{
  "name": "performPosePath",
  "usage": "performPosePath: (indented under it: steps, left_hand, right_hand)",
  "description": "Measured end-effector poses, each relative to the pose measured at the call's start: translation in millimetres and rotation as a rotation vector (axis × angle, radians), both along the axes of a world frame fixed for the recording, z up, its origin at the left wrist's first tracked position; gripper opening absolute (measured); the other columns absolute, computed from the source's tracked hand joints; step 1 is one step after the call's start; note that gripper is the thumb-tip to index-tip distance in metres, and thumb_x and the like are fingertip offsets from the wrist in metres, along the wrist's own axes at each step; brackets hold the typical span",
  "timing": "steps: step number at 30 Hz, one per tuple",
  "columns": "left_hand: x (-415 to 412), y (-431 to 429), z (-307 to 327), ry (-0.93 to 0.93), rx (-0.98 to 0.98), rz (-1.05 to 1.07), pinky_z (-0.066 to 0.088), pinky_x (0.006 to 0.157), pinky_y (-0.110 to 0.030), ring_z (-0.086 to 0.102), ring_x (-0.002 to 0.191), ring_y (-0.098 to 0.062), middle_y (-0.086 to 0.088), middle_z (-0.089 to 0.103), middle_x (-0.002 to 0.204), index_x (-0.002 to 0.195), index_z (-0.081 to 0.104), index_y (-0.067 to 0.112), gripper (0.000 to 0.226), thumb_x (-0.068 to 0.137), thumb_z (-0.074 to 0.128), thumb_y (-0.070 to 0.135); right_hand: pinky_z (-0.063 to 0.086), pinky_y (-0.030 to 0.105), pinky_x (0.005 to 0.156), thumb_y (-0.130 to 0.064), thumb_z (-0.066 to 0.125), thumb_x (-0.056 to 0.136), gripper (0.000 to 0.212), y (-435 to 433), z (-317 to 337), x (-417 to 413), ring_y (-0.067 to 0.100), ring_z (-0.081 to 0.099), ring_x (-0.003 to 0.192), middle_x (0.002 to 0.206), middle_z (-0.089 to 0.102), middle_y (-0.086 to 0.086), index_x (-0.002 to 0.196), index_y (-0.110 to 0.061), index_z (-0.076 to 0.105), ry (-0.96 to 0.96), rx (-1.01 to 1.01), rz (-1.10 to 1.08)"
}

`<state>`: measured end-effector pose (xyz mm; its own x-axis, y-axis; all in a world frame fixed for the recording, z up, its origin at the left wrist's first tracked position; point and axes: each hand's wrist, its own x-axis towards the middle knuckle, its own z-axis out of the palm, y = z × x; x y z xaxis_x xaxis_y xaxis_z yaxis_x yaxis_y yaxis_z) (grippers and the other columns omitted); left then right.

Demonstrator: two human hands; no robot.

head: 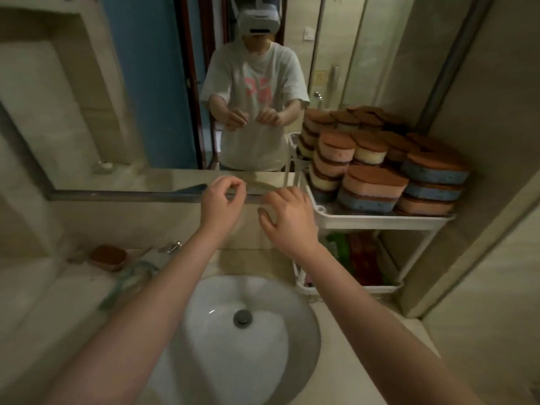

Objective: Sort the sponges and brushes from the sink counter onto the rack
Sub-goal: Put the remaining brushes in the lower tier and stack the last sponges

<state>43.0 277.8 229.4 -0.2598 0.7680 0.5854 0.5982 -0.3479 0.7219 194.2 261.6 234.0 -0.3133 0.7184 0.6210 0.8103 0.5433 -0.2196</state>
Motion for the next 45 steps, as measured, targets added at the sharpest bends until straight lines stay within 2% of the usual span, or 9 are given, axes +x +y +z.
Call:
performPosePath:
  steps: [3,7,14,21,24,26,31,40,45]
  left_hand:
    - [-60.1,-18.4,-20.9,-0.048,-0.117,0.101,0.040,0.072,-0.007,0.056,0.086,-0.010,-0.001,0.062,0.094,0.093,0.066,0.010,0.011,0.089,0.057,0.014]
    - [-137.9,-43.1,-46.7,-0.106,-0.273,0.226,0.045,0.082,-0.027,0.055,0.091,-0.013,-0.001,0.061,0.097,0.097,0.064,0.012,0.012,0.091,0.055,0.017]
    - [-258.2,-79.1,-96.7,-0.209,-0.465,0.377,0.041,0.067,-0.021,0.059,0.083,-0.022,-0.010,0.064,0.089,0.095,0.066,0.003,0.013,0.088,0.057,0.009]
    - [-340.8,-90.0,-147.7,-0.152,-0.706,0.398,0.041,0.084,-0.027,0.058,0.104,-0.022,-0.007,0.064,0.111,0.103,0.065,0.008,0.019,0.088,0.059,0.017]
    - [-363.1,-86.2,-158.7,-0.054,-0.785,0.330,0.040,0.092,-0.029,0.054,0.115,-0.025,-0.009,0.061,0.121,0.113,0.061,0.007,0.028,0.087,0.060,0.016]
    - [-377.7,-78.1,-164.3,-0.001,-0.813,0.304,0.039,0.096,-0.030,0.052,0.118,-0.025,-0.009,0.058,0.126,0.118,0.059,0.007,0.034,0.086,0.062,0.017]
    - [-399.0,-47.4,-181.3,0.167,-0.860,0.244,0.037,0.100,-0.031,0.048,0.124,-0.025,-0.009,0.053,0.133,0.125,0.055,0.009,0.042,0.085,0.062,0.020]
    - [-396.7,6.9,-209.7,0.415,-0.876,0.083,0.033,0.107,-0.032,0.041,0.130,-0.026,-0.010,0.043,0.142,0.133,0.046,0.006,0.059,0.079,0.066,0.016]
    - [-391.4,36.8,-217.3,0.574,-1.000,0.023,0.030,0.107,-0.041,0.030,0.135,-0.030,-0.008,0.029,0.150,0.139,0.037,0.009,0.069,0.080,0.067,0.030]
  right_hand:
    - [0.042,0.036,0.089,-0.030,0.057,0.088,0.028,-5.1,-17.9,-56.8,0.021,0.056,0.106,0.110,0.065,0.001,0.111,-0.017,0.064,-0.037,-0.174,0.108]
    - [0.051,0.036,0.080,-0.026,0.056,0.091,0.029,-11.1,-38.1,-130.1,0.021,0.062,0.096,0.107,0.066,0.004,0.118,-0.015,0.059,0.016,-0.475,0.219]
    - [0.047,0.033,0.080,-0.021,0.058,0.087,0.028,-21.3,-97.1,-248.4,0.029,0.062,0.098,0.101,0.070,0.012,0.112,-0.011,0.063,0.005,-0.819,0.260]
    - [0.054,0.039,0.084,-0.022,0.058,0.088,0.029,-20.6,-164.7,-328.7,0.031,0.066,0.096,0.104,0.069,0.015,0.111,-0.006,0.062,-0.057,-1.164,0.178]
    - [0.053,0.031,0.065,-0.026,0.058,0.089,0.023,-16.0,-186.8,-353.8,0.024,0.063,0.076,0.084,0.065,0.008,0.094,-0.004,0.063,-0.131,-1.272,0.118]
    - [0.048,0.026,0.057,-0.032,0.061,0.087,0.025,-13.7,-201.9,-369.7,0.018,0.059,0.067,0.078,0.060,0.004,0.089,-0.007,0.061,-0.176,-1.303,0.052]
    - [0.052,0.033,0.074,-0.042,0.064,0.081,0.046,-9.4,-232.1,-406.8,0.024,0.063,0.098,0.109,0.061,0.004,0.115,-0.016,0.049,-0.193,-1.220,-0.142]
    - [0.053,0.040,0.084,-0.030,0.054,0.087,0.064,2.2,-255.6,-416.9,0.028,0.060,0.105,0.124,0.055,0.010,0.140,-0.011,0.026,-0.232,-1.191,-0.224]
    - [0.048,0.041,0.090,-0.019,0.046,0.091,0.038,13.5,-255.1,-397.4,0.031,0.054,0.116,0.127,0.054,0.012,0.128,-0.009,0.042,-0.226,-1.166,-0.274]
